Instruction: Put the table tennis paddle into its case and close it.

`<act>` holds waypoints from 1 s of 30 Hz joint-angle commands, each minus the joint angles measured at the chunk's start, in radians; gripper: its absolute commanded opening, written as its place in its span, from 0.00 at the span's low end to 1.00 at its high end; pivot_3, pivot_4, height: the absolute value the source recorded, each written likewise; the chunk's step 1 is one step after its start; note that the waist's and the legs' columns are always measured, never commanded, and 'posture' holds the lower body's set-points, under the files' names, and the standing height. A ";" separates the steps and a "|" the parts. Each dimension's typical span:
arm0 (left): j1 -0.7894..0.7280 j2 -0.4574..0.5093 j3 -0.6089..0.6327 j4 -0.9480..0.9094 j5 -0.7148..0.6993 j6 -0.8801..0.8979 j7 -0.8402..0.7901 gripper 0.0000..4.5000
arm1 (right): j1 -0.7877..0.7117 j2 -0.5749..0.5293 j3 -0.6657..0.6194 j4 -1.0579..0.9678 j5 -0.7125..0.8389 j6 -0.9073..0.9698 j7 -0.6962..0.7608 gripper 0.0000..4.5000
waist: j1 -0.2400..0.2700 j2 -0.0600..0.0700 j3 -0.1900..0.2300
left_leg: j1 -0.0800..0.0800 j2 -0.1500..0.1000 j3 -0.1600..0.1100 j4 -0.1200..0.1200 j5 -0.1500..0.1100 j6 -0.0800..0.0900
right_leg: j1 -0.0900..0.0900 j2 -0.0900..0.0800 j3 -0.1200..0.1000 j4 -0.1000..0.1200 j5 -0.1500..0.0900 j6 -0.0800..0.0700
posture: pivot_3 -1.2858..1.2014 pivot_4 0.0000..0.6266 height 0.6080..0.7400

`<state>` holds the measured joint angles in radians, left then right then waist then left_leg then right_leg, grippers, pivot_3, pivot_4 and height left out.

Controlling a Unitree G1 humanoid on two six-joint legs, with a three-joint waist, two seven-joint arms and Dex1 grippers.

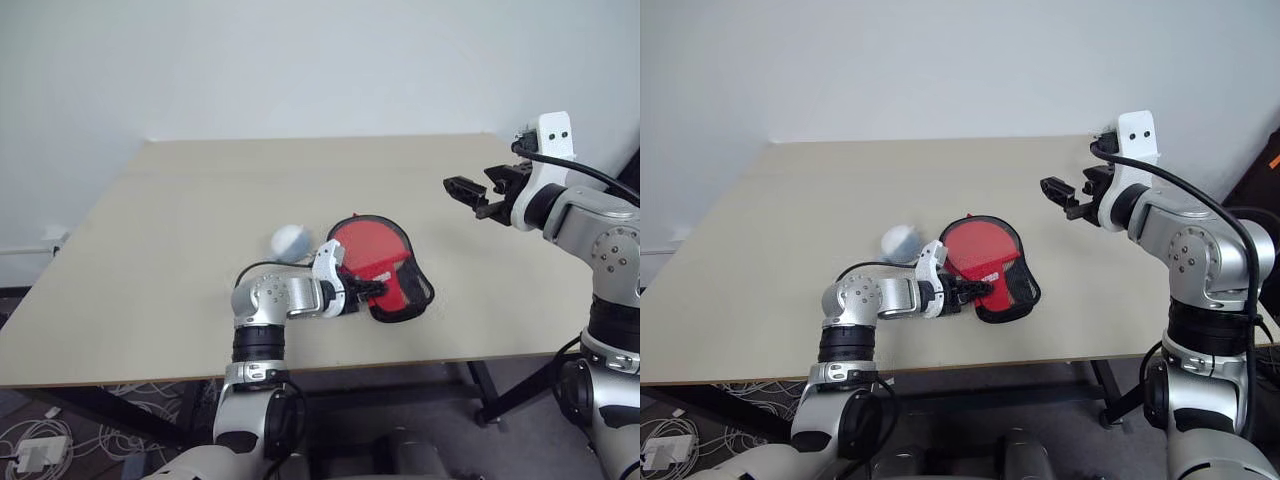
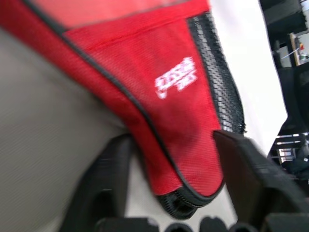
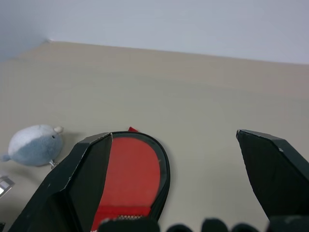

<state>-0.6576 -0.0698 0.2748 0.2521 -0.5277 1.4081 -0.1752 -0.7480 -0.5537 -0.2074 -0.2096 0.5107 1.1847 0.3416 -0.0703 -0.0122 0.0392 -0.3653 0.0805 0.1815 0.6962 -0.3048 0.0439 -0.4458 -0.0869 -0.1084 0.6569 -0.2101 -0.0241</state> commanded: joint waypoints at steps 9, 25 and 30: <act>0.029 0.077 -0.138 -0.039 0.003 0.030 -0.077 0.01 | -0.051 0.011 -0.013 -0.025 0.010 0.012 -0.006 1.00 | 0.000 0.000 0.000 | 0.000 0.000 0.000 0.000 -0.001 -0.002 | 0.000 0.000 0.000 0.000 0.000 0.000 | 0.52 0.00 1.00; 0.048 0.184 -0.258 -0.318 -0.345 0.206 -0.107 0.01 | -0.050 0.034 0.018 -0.026 0.018 0.037 0.012 1.00 | -0.001 0.001 0.001 | -0.001 0.000 0.000 -0.001 -0.001 -0.003 | -0.001 0.000 0.000 -0.001 0.000 0.000 | 0.52 0.00 1.00; 0.124 0.344 -0.335 -0.395 -0.578 0.206 -0.054 0.01 | -0.051 0.026 0.033 -0.023 0.021 0.039 0.028 1.00 | 0.000 0.002 0.001 | 0.000 0.001 0.000 -0.001 -0.001 -0.003 | -0.001 0.000 0.001 0.000 0.000 0.000 | 0.52 0.00 1.00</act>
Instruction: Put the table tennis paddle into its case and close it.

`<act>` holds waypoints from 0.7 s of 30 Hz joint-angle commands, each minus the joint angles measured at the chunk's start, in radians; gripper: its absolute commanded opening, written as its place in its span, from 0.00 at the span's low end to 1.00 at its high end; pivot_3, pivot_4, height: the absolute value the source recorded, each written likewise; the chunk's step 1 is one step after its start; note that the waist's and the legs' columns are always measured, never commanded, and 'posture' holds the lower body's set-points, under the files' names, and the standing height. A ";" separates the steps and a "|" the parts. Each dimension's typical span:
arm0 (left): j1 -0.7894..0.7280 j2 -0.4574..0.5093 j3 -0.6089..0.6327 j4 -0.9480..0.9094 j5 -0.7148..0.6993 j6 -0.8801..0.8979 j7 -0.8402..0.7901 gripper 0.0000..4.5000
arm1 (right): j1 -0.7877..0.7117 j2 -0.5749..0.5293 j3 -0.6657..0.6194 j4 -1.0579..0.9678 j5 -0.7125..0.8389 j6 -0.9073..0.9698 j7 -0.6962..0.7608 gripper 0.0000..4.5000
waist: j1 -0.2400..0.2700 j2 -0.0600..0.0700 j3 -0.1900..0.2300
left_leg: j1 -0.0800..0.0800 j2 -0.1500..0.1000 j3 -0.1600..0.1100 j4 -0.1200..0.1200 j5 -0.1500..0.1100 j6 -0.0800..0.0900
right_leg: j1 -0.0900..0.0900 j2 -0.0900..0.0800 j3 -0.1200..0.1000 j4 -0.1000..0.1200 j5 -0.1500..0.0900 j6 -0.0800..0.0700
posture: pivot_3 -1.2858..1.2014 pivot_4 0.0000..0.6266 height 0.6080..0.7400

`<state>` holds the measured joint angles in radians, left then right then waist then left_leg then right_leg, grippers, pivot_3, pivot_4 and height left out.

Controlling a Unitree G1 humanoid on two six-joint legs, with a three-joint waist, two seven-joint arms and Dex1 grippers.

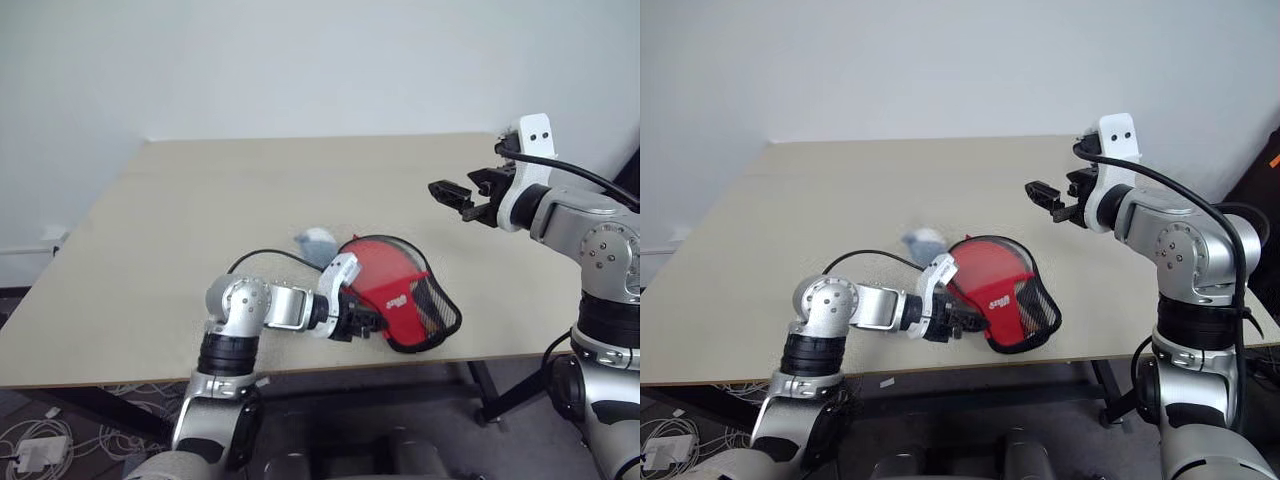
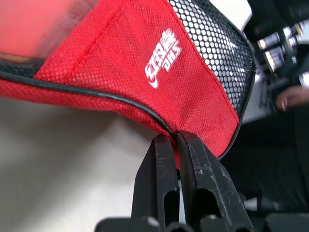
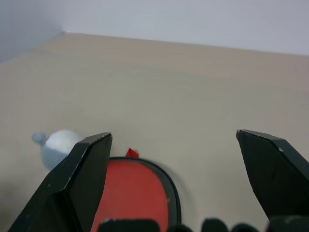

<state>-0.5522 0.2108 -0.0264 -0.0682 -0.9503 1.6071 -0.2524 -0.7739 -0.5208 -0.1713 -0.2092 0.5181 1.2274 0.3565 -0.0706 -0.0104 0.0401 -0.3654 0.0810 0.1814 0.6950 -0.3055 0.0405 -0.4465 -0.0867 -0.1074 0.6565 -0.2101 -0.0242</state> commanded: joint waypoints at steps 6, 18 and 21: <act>0.075 0.191 -0.066 -0.115 -0.377 0.007 0.124 0.01 | -0.022 -0.006 0.000 -0.027 0.014 0.003 0.021 1.00 | 0.003 0.000 0.000 | 0.000 0.000 0.000 0.000 0.000 0.000 | 0.000 0.000 0.000 0.000 0.000 0.000 | 0.52 0.00 1.00; 0.135 0.218 -0.090 -0.128 -0.643 -0.032 0.346 0.01 | -0.024 0.016 0.012 -0.040 0.027 0.012 0.016 1.00 | 0.006 0.000 0.000 | 0.000 -0.001 0.000 0.000 0.000 0.000 | 0.000 0.000 0.000 0.000 0.000 0.000 | 0.52 0.00 1.00; 0.132 0.244 -0.096 -0.120 -0.653 -0.047 0.360 0.15 | -0.023 0.016 0.014 -0.040 0.028 0.010 0.015 1.00 | 0.006 0.000 0.000 | 0.000 -0.001 0.000 0.000 0.000 0.000 | 0.000 0.000 0.000 0.000 0.000 0.000 | 0.52 0.00 1.00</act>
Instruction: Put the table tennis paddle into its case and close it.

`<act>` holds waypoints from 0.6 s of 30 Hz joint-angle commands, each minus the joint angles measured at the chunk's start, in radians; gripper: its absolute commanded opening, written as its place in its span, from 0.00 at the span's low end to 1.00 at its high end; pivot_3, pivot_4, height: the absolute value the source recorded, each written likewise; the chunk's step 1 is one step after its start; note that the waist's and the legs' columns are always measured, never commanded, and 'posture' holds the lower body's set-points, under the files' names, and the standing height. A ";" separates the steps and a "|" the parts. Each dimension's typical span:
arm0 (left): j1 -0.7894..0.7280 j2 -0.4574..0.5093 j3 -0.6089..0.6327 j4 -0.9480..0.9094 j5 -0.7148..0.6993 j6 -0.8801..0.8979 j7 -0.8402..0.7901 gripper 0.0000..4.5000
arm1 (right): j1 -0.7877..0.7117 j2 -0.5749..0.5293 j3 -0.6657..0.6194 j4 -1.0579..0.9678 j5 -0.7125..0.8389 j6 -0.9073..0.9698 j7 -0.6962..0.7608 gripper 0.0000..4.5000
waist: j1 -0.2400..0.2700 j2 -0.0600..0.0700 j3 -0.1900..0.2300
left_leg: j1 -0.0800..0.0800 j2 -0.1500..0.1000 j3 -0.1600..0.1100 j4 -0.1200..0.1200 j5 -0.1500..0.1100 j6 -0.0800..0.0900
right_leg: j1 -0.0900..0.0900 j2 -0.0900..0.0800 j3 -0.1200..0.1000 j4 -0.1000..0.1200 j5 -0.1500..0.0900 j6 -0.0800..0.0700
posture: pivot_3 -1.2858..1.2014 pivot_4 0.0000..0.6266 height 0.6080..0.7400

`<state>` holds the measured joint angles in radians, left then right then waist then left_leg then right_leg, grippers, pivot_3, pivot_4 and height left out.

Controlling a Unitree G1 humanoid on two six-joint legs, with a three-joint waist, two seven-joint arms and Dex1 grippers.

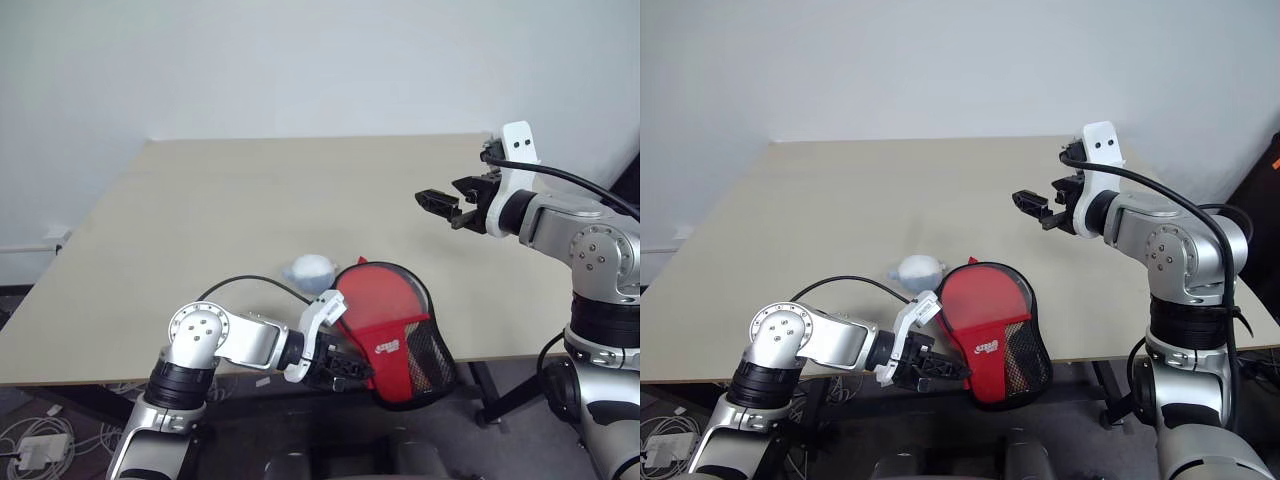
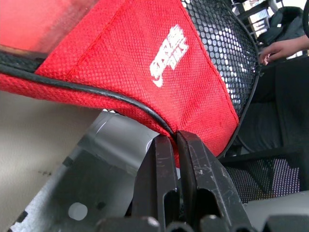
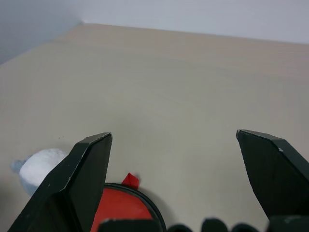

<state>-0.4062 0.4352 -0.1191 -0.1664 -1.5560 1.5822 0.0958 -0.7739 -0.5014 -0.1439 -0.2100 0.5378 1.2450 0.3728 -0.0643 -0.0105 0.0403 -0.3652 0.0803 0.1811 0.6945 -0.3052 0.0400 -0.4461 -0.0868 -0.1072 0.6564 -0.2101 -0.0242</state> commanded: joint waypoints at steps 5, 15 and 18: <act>-0.052 0.083 0.019 -0.005 -0.069 -0.047 -0.040 0.52 | -0.024 -0.003 -0.005 -0.034 0.007 -0.015 0.003 1.00 | 0.000 0.000 0.000 | 0.000 0.000 0.000 0.000 0.000 0.000 | 0.000 0.000 0.000 0.000 0.000 0.000 | 0.52 0.00 1.00; -0.199 0.419 0.163 -0.011 0.231 -0.283 -0.679 0.90 | -0.015 -0.022 0.010 -0.016 0.003 -0.045 0.042 1.00 | 0.002 0.000 0.001 | 0.000 0.000 0.001 -0.002 0.001 -0.002 | -0.001 0.001 -0.002 -0.001 0.000 0.000 | 0.52 0.00 1.00; -0.245 0.444 0.128 0.066 0.435 -0.478 -0.829 0.90 | -0.008 -0.018 0.017 -0.008 -0.002 -0.059 0.049 1.00 | 0.011 0.000 0.002 | 0.000 0.000 0.001 -0.002 0.001 -0.002 | -0.002 0.000 -0.002 -0.001 0.000 0.000 | 0.52 0.00 1.00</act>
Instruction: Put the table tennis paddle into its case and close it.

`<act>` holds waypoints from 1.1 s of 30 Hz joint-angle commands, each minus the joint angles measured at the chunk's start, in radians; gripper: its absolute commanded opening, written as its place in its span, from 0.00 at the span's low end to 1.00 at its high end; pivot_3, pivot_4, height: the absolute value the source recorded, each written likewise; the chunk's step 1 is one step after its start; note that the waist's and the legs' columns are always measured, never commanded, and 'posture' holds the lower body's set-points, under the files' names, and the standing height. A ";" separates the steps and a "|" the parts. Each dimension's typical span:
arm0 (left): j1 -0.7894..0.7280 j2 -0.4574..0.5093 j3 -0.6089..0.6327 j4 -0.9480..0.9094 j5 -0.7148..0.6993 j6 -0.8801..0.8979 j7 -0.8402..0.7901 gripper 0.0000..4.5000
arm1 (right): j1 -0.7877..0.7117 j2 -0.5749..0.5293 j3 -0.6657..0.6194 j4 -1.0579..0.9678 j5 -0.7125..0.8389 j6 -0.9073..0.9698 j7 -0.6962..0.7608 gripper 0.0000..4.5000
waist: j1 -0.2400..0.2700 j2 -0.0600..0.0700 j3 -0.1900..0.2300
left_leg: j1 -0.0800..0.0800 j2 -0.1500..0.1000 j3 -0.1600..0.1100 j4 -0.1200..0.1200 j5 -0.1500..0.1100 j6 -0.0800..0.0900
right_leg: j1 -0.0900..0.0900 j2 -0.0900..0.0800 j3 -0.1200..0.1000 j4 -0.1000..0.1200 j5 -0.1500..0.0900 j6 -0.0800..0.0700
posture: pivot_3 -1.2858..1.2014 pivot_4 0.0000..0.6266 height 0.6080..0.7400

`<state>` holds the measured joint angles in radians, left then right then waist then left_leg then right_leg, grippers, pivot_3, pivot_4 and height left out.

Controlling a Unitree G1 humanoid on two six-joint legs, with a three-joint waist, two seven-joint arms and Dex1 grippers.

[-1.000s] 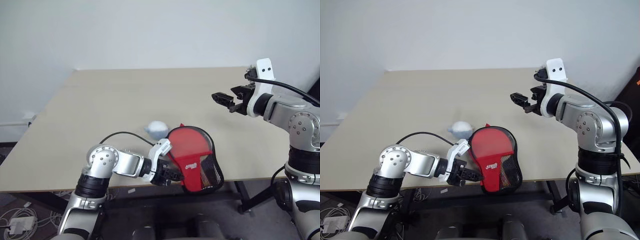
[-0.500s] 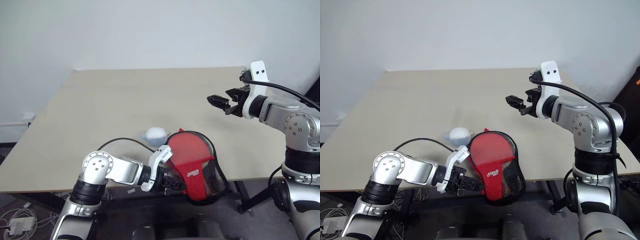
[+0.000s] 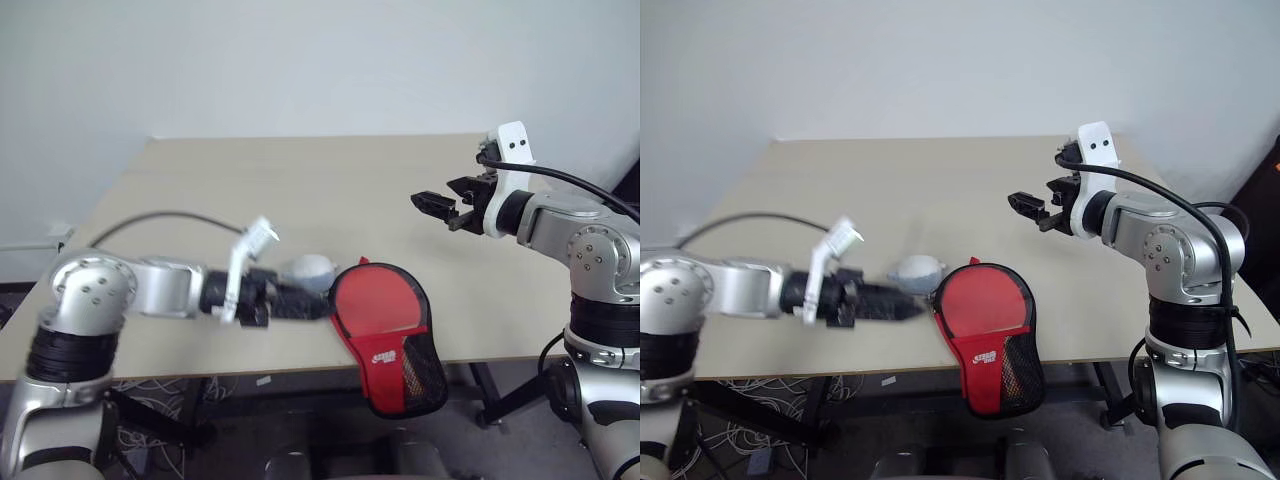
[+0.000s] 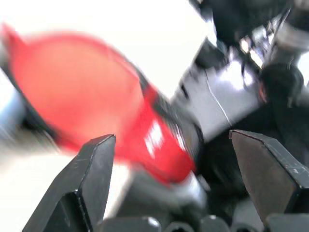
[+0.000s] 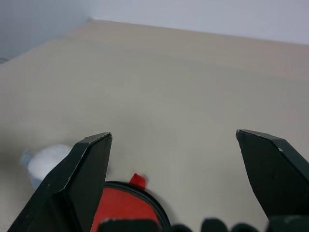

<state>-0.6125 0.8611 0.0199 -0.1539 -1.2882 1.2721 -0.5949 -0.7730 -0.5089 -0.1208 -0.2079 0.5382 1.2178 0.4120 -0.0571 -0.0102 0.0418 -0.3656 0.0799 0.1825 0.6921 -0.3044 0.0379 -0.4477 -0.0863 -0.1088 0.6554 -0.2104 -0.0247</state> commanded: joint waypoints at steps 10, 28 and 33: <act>-0.006 -0.077 -0.023 0.379 0.656 -0.782 -0.324 0.91 | 0.038 0.028 0.027 0.012 -0.014 -0.101 0.016 0.91 | 0.004 0.000 0.000 | -0.003 0.000 0.001 -0.004 0.001 0.000 | -0.004 0.000 0.001 -0.002 0.000 0.000 | 0.52 0.00 1.00; 0.055 -0.314 0.026 0.524 0.792 -0.900 -0.328 0.91 | 0.249 0.125 0.253 -0.031 -0.063 -0.220 0.062 0.01 | 0.004 -0.001 0.000 | -0.013 0.001 0.000 0.000 0.005 0.005 | -0.011 0.000 -0.002 0.000 0.001 -0.001 | 0.52 0.00 1.00; 0.043 -0.344 0.012 0.582 0.827 -0.917 -0.359 0.91 | 0.277 0.146 0.321 0.023 -0.092 -0.280 0.107 0.01 | 0.004 -0.002 0.000 | -0.013 0.001 0.000 0.002 0.005 0.005 | -0.011 0.000 -0.002 0.001 0.001 -0.001 | 0.52 0.00 1.00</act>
<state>-0.5325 0.5218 0.0244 0.4232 -0.4777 0.3789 -0.9394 -0.4913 -0.3700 0.1885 -0.1858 0.4586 0.9788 0.4987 -0.0527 -0.0117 0.0416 -0.3780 0.0807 0.1825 0.6941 -0.2996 0.0429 -0.4579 -0.0861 -0.1112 0.6566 -0.2092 -0.0257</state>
